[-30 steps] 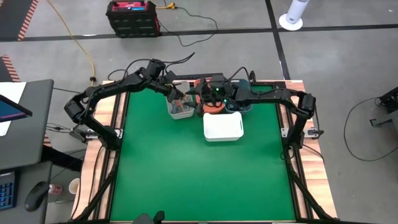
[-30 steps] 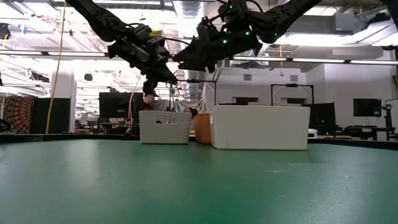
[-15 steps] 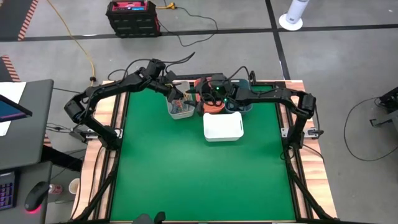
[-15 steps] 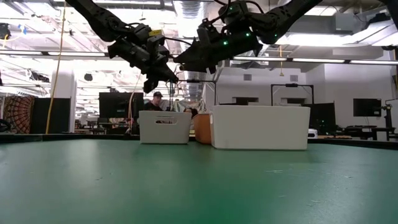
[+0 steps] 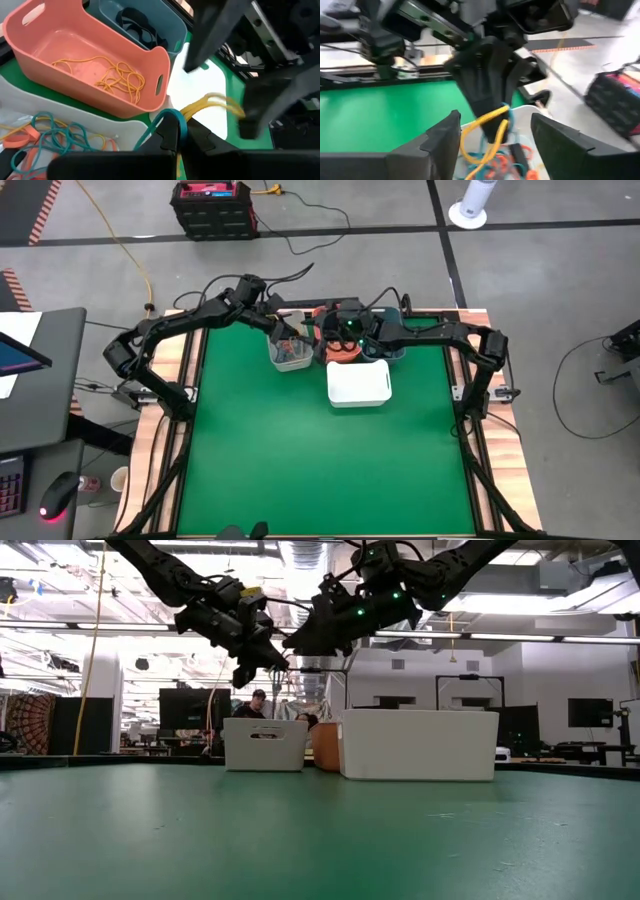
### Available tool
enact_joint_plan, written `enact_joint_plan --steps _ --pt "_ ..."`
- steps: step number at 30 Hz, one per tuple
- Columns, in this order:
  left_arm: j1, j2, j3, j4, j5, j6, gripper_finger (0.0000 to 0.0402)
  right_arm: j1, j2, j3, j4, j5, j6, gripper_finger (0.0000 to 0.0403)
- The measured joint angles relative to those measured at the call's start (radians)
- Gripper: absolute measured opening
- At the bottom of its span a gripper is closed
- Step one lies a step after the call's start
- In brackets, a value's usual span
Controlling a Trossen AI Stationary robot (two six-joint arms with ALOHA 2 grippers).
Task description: Sort rubber bands into baskets
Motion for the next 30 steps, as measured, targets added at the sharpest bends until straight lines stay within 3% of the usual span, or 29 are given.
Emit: enact_joint_plan --steps 5,15,30 --pt "0.0 0.0 0.0 0.04 0.001 -0.026 0.0 0.004 0.0 0.0 -0.024 0.005 -0.032 0.0198" --pt "0.0 0.0 0.0 0.046 0.001 -0.028 0.0 0.002 0.001 0.0 -0.053 0.003 -0.007 0.0016" --pt "0.0 0.0 0.0 0.042 0.001 -0.027 0.0 -0.023 0.001 0.0 -0.058 0.005 0.029 0.0084"
